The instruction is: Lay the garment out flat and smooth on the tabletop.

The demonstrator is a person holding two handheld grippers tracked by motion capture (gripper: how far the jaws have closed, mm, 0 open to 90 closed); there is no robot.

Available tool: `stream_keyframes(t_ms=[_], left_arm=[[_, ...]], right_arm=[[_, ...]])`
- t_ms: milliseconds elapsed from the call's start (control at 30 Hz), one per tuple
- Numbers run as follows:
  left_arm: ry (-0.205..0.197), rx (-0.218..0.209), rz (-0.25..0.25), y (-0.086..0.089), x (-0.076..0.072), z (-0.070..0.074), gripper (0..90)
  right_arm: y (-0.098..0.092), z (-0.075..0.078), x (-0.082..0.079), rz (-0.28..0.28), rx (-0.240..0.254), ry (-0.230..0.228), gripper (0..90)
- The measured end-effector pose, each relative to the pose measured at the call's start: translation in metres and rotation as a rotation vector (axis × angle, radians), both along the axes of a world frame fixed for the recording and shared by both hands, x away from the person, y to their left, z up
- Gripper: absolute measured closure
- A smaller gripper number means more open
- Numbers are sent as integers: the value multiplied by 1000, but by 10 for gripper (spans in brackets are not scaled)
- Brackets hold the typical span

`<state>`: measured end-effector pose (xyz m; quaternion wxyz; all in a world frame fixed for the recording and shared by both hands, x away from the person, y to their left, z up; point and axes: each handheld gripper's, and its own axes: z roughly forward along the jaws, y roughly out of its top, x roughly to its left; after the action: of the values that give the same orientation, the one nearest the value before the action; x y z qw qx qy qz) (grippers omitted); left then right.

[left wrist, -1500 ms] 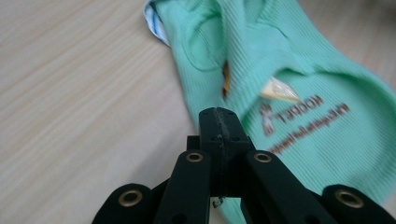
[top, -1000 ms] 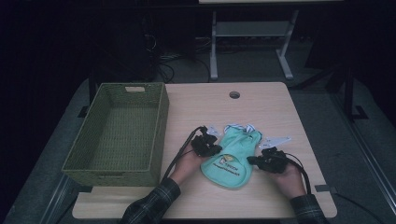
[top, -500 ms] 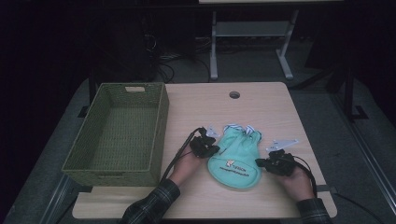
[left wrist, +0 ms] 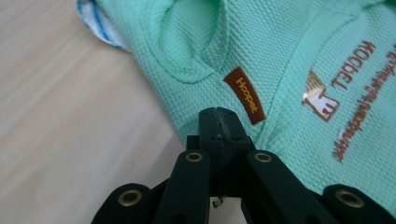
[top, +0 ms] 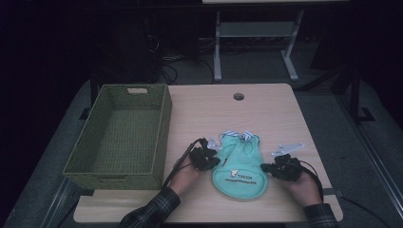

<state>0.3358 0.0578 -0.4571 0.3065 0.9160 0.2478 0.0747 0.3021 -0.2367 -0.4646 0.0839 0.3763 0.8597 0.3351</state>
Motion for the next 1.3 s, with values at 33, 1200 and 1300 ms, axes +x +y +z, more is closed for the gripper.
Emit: stream_keyframes(t_ms=[33, 1200, 1300], left_arm=[[9, 2, -1, 2, -4, 1, 894], [9, -46, 90, -5, 45, -2, 877], [-2, -27, 90, -4, 44, -2, 885]], right_arm=[[1, 0, -1, 10, 3, -2, 899], [31, 1, 65, 7, 23, -33, 899], [31, 0, 65, 7, -10, -38, 899]])
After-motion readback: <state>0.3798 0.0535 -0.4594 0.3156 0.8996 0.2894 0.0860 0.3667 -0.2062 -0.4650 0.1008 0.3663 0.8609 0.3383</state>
